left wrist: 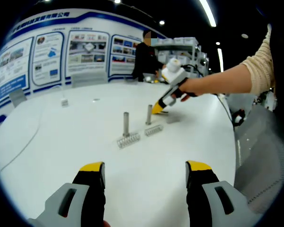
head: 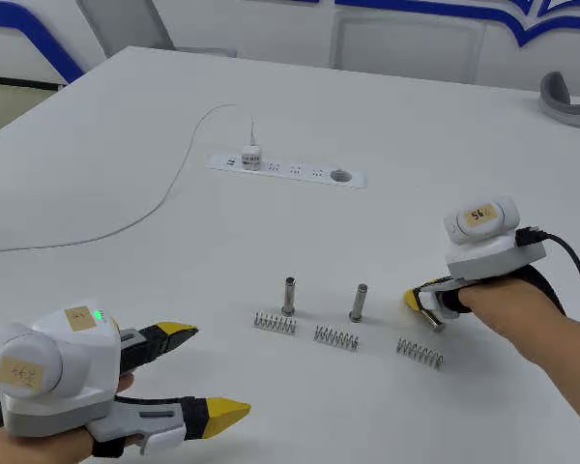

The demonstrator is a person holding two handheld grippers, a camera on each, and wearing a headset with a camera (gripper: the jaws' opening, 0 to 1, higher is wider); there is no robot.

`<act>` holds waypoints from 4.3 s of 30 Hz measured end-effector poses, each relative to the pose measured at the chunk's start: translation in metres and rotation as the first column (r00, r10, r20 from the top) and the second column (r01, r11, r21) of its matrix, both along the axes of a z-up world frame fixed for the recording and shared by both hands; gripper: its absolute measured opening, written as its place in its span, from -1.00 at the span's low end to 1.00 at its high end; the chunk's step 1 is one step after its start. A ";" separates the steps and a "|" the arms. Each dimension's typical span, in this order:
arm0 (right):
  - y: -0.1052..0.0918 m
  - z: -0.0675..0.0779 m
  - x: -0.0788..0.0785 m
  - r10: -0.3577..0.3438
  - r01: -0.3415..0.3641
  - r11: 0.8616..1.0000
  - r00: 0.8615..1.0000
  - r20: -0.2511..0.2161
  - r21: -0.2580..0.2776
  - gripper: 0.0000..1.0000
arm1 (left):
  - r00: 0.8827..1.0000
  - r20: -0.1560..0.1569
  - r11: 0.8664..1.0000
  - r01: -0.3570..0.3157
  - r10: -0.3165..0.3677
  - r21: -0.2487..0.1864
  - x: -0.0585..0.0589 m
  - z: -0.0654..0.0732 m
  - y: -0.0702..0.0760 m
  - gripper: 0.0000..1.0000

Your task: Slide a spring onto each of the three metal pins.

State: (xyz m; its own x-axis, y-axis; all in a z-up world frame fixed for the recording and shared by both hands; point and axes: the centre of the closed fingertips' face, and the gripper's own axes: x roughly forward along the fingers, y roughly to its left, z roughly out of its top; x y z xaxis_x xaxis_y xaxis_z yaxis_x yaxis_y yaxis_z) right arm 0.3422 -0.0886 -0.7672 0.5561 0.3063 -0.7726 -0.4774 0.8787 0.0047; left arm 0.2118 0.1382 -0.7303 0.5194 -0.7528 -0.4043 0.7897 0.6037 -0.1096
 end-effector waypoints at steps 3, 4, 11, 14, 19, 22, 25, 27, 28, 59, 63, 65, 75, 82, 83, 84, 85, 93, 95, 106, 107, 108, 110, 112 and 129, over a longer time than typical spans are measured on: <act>0.001 0.000 -0.002 -0.005 0.005 1.000 1.000 -0.012 0.009 -0.81 | 1.000 0.000 1.000 0.001 -0.001 0.001 0.000 0.000 0.000 0.40; 0.001 0.001 -0.002 -0.005 0.005 1.000 1.000 -0.013 0.009 -0.81 | 1.000 0.001 1.000 0.001 -0.001 0.001 0.000 0.000 0.000 0.40; 0.007 0.008 -0.004 -0.015 0.015 0.998 1.000 -0.009 0.053 -0.82 | 1.000 0.007 1.000 -0.003 0.003 0.003 0.001 0.004 0.000 0.40; 0.008 0.015 -0.004 -0.008 0.008 0.998 1.000 0.004 0.065 -0.83 | 1.000 0.011 1.000 -0.003 0.003 0.004 0.001 0.004 0.000 0.40; 0.012 0.027 -0.007 0.004 -0.007 0.997 0.999 0.040 0.078 -0.83 | 1.000 0.015 1.000 0.002 -0.002 0.003 0.000 0.007 -0.003 0.40; 0.013 0.031 -0.008 0.010 -0.015 0.997 0.998 0.058 0.080 -0.83 | 1.000 0.020 1.000 0.004 -0.004 0.003 0.000 0.008 -0.003 0.39; 0.015 0.035 -0.012 0.016 -0.022 0.996 0.997 0.072 0.081 -0.83 | 1.000 0.023 1.000 0.003 -0.003 0.002 0.000 0.010 -0.004 0.39; 0.015 0.038 -0.014 0.016 -0.024 0.996 0.996 0.088 0.081 -0.83 | 1.000 0.026 1.000 0.003 -0.003 0.001 0.000 0.011 -0.004 0.39; 0.015 0.039 -0.014 0.017 -0.024 0.996 0.996 0.093 0.080 -0.83 | 1.000 0.027 1.000 0.003 -0.003 0.002 0.000 0.011 -0.004 0.39; 0.000 0.053 -0.028 0.026 -0.048 0.996 0.967 0.252 0.078 -0.82 | 0.999 0.043 1.000 0.007 -0.007 0.005 -0.007 0.018 -0.008 0.40; -0.002 0.053 -0.028 0.013 -0.035 0.996 0.969 0.248 0.084 -0.82 | 0.999 0.044 1.000 0.005 -0.005 0.007 -0.008 0.018 -0.007 0.40; -0.003 0.053 -0.029 0.007 -0.031 0.995 0.969 0.247 0.092 -0.82 | 0.999 0.045 1.000 0.004 -0.004 0.007 -0.008 0.019 -0.007 0.40; -0.004 0.052 -0.031 0.001 -0.026 0.995 0.966 0.257 0.092 -0.78 | 0.999 0.045 1.000 0.000 0.000 0.007 -0.009 0.019 -0.005 0.40; -0.004 0.056 -0.031 0.003 -0.029 0.995 0.963 0.270 0.093 -0.70 | 0.999 0.049 1.000 0.002 -0.003 0.008 -0.009 0.019 -0.006 0.40; -0.004 0.057 -0.031 0.003 -0.030 0.995 0.962 0.271 0.095 -0.69 | 0.999 0.049 1.000 0.003 -0.003 0.008 -0.009 0.019 -0.006 0.41; -0.004 0.058 -0.032 0.002 -0.030 0.995 0.962 0.274 0.096 -0.68 | 0.999 0.049 1.000 0.003 -0.003 0.007 -0.009 0.019 -0.006 0.41; -0.005 0.061 -0.033 0.002 -0.030 0.995 0.960 0.280 0.096 -0.66 | 0.999 0.051 1.000 0.004 -0.004 0.008 -0.008 0.020 -0.006 0.41; 0.001 0.089 -0.052 0.069 -0.106 0.991 0.934 0.350 0.086 -0.64 | 0.999 0.054 1.000 0.002 -0.003 0.008 -0.007 0.020 -0.005 0.41; 0.007 0.087 -0.060 0.132 -0.165 0.984 0.931 0.340 0.069 -0.66 | 0.999 0.054 1.000 0.002 -0.002 0.011 -0.007 0.020 -0.005 0.41; 0.028 0.033 -0.079 0.362 -0.362 0.932 0.925 0.116 -0.024 -0.68 | 0.998 0.057 1.000 0.012 -0.013 0.012 -0.007 0.022 -0.008 0.41; 0.030 0.030 -0.077 0.375 -0.375 0.927 0.921 0.105 -0.026 -0.68 | 0.998 0.056 1.000 0.012 -0.013 0.014 -0.007 0.022 -0.008 0.41; 0.031 0.028 -0.077 0.385 -0.384 0.923 0.919 0.086 -0.027 -0.68 | 0.998 0.056 1.000 0.013 -0.013 0.015 -0.007 0.021 -0.008 0.41; 0.033 0.024 -0.076 0.413 -0.410 0.910 0.909 0.062 -0.056 -0.68 | 0.998 0.054 1.000 0.011 -0.012 0.015 -0.007 0.021 -0.007 0.41; 0.035 0.020 -0.076 0.437 -0.434 0.899 0.899 0.037 -0.065 -0.68 | 0.999 0.052 1.000 0.007 -0.008 0.013 -0.007 0.020 -0.005 0.41; 0.037 0.003 -0.076 0.525 -0.530 0.837 0.848 -0.074 -0.134 -0.74 | 0.999 0.044 1.000 0.014 -0.014 0.013 -0.007 0.017 -0.005 0.41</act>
State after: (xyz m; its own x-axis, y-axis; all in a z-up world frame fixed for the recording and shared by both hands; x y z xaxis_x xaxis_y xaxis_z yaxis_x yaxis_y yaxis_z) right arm 0.2665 -0.0516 -0.7638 0.3157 0.4304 -0.8456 -0.8705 0.4860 -0.0776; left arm 0.2047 0.1329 -0.7136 0.5266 -0.7550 -0.3907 0.8019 0.5937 -0.0666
